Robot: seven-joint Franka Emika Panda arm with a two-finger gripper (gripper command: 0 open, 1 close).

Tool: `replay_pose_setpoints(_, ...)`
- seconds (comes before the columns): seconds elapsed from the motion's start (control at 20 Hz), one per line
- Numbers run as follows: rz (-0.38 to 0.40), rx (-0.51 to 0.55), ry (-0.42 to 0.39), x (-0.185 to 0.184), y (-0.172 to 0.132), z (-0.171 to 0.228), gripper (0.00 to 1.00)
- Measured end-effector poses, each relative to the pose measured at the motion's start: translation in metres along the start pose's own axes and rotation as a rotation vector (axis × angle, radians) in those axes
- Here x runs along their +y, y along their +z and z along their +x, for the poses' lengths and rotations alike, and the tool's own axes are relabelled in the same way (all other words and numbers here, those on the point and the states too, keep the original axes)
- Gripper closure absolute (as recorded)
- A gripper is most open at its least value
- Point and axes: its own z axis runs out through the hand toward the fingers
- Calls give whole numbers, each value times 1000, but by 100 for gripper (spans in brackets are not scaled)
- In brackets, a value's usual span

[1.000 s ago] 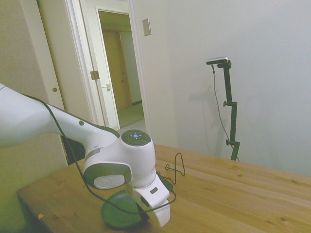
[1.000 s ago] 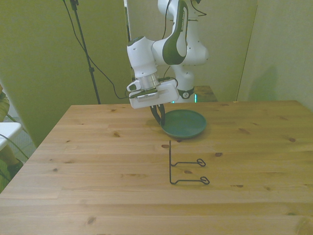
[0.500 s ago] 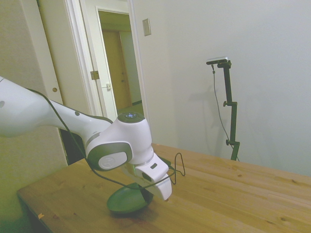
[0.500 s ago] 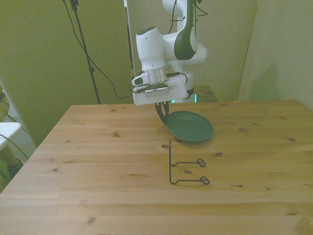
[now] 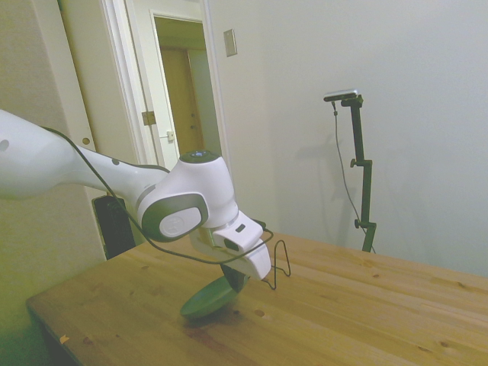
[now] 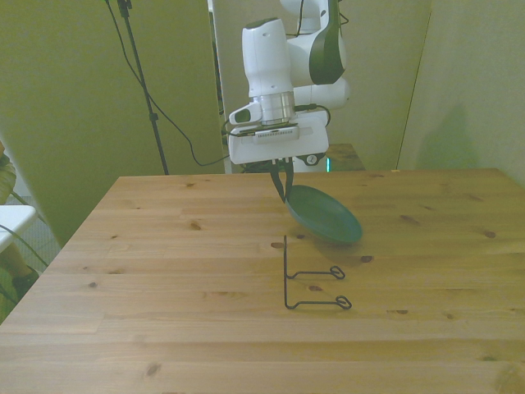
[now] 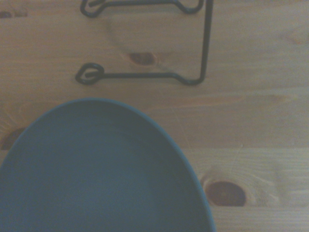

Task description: Load the plate

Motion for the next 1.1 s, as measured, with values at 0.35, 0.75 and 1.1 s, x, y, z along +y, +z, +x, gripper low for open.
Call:
replay_pose_setpoints(0.35,-12,31,-31,-20,-22,9,100)
replay_pose_setpoints(0.75,-36,102,-71,-54,-61,50,100)
replay_pose_setpoints(1.1,-36,111,-94,-82,-60,61,100)
